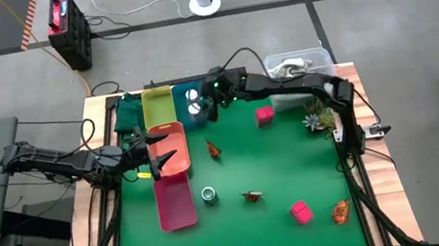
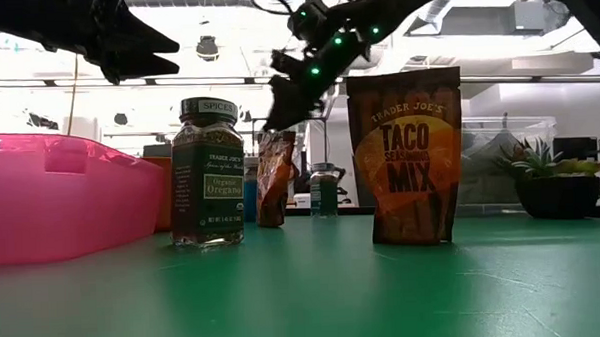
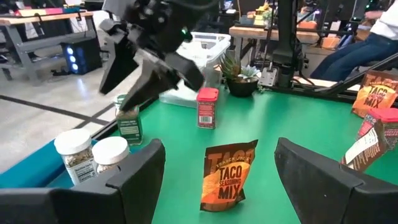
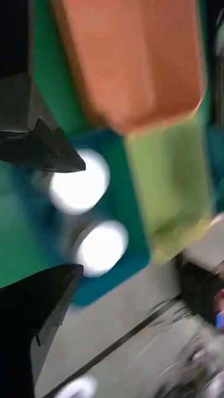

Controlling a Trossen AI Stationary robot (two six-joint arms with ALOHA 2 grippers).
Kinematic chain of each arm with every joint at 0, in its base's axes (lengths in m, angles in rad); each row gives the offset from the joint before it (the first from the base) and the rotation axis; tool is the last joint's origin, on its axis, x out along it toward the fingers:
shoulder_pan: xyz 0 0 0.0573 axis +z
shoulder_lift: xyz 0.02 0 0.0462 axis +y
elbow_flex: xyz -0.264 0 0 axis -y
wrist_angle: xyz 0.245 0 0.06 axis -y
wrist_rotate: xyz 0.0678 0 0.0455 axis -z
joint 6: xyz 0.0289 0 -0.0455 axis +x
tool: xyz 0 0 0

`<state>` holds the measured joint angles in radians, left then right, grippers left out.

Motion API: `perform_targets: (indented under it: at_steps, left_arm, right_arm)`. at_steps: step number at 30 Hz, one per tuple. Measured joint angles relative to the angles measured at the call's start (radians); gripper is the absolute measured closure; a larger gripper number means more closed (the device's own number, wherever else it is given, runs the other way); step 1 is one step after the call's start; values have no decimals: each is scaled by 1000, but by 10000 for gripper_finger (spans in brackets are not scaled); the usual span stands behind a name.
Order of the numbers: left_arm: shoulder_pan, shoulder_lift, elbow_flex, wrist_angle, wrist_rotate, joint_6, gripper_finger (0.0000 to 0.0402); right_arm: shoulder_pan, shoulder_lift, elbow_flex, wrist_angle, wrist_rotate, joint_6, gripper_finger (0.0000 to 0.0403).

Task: Sort spices by type
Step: Put the top green seasoning bottle into the orange bin

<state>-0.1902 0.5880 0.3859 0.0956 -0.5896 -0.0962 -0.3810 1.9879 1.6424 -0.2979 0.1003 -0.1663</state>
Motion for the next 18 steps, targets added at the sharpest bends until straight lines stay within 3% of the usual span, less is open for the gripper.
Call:
perform_targets:
  at_steps: [11, 18]
  left_arm:
    - [0, 0, 0, 0, 0, -2, 114]
    - [0, 0, 0, -2, 0, 6, 114]
  right_arm:
    - [-130, -5, -1, -197, 33, 43, 119]
    - [-173, -5, -1, -218, 33, 64, 52]
